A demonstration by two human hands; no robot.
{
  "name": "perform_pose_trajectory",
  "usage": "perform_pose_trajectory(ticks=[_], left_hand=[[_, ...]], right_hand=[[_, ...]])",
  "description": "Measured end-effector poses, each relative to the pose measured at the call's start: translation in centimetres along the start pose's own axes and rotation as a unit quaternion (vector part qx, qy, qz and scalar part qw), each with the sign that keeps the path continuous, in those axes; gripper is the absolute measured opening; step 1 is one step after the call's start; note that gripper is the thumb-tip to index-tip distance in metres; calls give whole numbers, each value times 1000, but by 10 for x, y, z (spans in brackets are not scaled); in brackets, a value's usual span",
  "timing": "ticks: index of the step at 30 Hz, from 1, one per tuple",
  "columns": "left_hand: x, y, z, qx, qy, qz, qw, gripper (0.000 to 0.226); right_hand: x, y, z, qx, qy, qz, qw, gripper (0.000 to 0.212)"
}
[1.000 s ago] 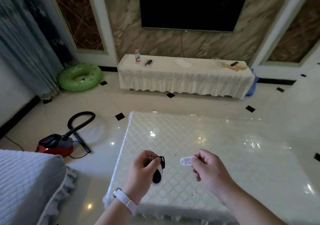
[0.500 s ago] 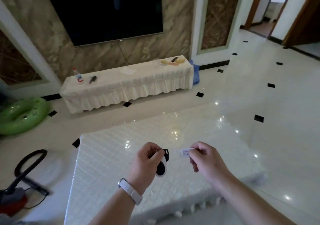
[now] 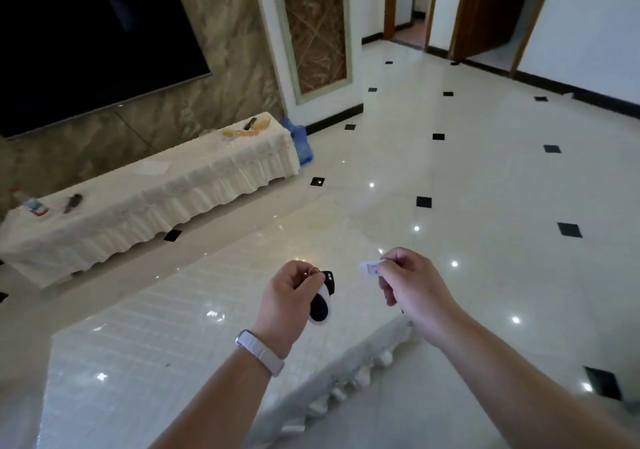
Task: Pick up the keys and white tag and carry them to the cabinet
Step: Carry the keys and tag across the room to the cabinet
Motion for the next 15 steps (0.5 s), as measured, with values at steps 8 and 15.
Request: perform_pose_trajectory(ticks=[8, 15], left_hand=[[-28, 42, 76, 58, 9, 19, 998, 5], [-38, 106, 143, 108, -15, 7, 994, 4]], right_hand=[[-1, 28, -71, -69, 45, 18, 996, 15], [-3, 88, -119, -125, 40, 39, 991, 16]])
Point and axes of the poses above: each hand's wrist, its own y-axis towards the middle knuckle, its own z-axis out of the palm, x = y × z, the point moved 2 cm from there along y, towards the middle knuckle, and after that the axes turned 4 degrees about y, right-handed, at the moved point
